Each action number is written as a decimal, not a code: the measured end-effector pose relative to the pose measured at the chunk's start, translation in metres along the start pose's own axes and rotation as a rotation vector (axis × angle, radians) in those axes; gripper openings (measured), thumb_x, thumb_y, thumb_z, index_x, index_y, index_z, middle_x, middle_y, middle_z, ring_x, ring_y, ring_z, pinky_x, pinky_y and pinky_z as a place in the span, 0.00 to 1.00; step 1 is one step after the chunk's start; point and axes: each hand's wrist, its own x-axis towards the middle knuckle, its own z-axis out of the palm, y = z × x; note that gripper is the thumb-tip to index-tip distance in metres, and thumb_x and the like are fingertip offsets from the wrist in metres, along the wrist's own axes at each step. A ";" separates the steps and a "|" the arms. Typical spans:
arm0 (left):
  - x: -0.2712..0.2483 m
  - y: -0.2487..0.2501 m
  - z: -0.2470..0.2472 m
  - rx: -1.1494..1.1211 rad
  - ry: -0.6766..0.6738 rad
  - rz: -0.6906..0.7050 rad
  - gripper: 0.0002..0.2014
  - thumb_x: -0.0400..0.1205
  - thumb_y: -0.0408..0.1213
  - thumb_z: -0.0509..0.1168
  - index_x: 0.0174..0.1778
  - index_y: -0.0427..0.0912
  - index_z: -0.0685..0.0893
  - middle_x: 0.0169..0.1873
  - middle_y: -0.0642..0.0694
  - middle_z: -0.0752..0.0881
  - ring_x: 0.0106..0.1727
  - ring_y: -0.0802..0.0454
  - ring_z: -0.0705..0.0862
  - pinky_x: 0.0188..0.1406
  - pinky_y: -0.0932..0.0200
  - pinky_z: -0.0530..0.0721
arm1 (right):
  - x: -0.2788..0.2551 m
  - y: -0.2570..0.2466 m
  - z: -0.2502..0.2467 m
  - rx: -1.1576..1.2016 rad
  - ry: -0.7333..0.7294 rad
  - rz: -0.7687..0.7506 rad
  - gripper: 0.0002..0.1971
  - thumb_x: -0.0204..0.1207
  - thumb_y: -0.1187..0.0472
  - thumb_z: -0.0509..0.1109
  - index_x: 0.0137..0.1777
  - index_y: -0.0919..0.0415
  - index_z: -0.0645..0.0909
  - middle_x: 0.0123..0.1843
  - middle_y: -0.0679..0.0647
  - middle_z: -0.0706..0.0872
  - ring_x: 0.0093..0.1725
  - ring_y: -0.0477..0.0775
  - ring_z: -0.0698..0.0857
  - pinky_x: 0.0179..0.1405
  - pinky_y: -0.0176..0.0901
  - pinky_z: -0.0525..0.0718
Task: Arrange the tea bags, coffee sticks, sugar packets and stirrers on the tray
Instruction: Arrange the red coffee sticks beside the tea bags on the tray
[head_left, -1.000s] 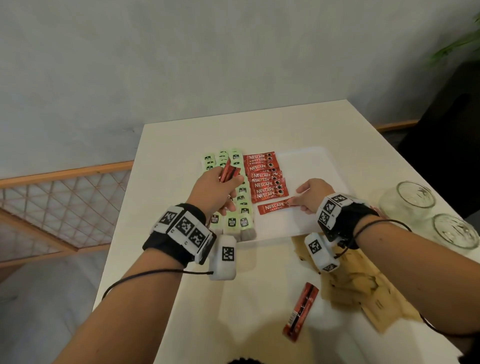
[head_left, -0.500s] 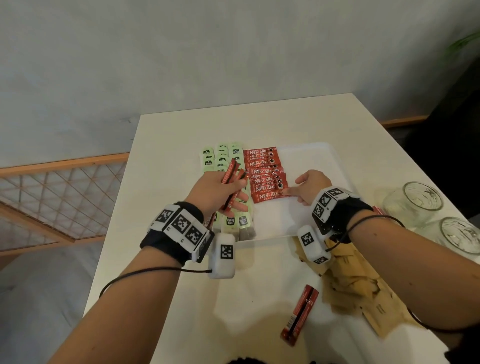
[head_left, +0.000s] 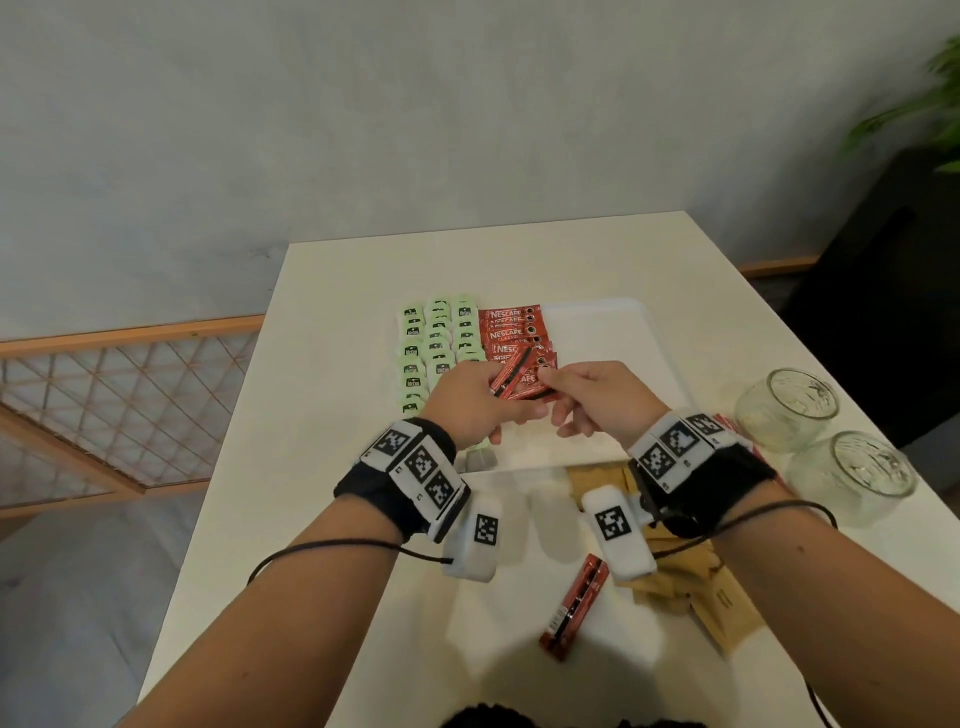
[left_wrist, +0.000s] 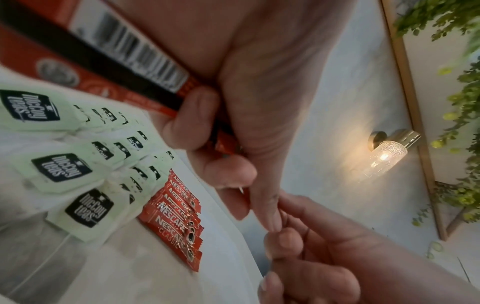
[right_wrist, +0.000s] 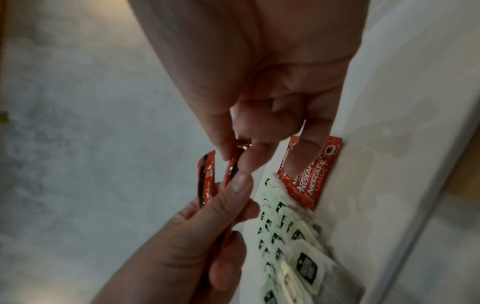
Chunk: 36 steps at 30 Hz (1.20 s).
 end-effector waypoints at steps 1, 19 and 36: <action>-0.001 0.000 0.001 0.015 0.008 0.014 0.14 0.70 0.43 0.82 0.45 0.42 0.89 0.30 0.49 0.87 0.21 0.54 0.78 0.24 0.61 0.79 | -0.002 0.001 -0.001 0.060 0.002 0.025 0.12 0.80 0.56 0.71 0.49 0.67 0.86 0.27 0.57 0.83 0.18 0.49 0.73 0.38 0.48 0.89; -0.031 -0.004 -0.003 -0.323 0.170 -0.116 0.09 0.81 0.39 0.72 0.50 0.36 0.89 0.44 0.39 0.92 0.17 0.62 0.69 0.15 0.70 0.67 | -0.028 0.005 -0.013 0.199 0.077 -0.092 0.14 0.69 0.75 0.77 0.50 0.63 0.78 0.41 0.65 0.89 0.38 0.60 0.91 0.45 0.52 0.91; -0.011 -0.002 -0.013 -0.243 0.264 -0.086 0.10 0.85 0.41 0.66 0.48 0.37 0.87 0.33 0.41 0.90 0.13 0.63 0.67 0.13 0.71 0.65 | 0.024 0.005 -0.035 0.184 -0.006 0.054 0.08 0.77 0.72 0.71 0.54 0.70 0.87 0.49 0.66 0.91 0.45 0.55 0.92 0.47 0.43 0.91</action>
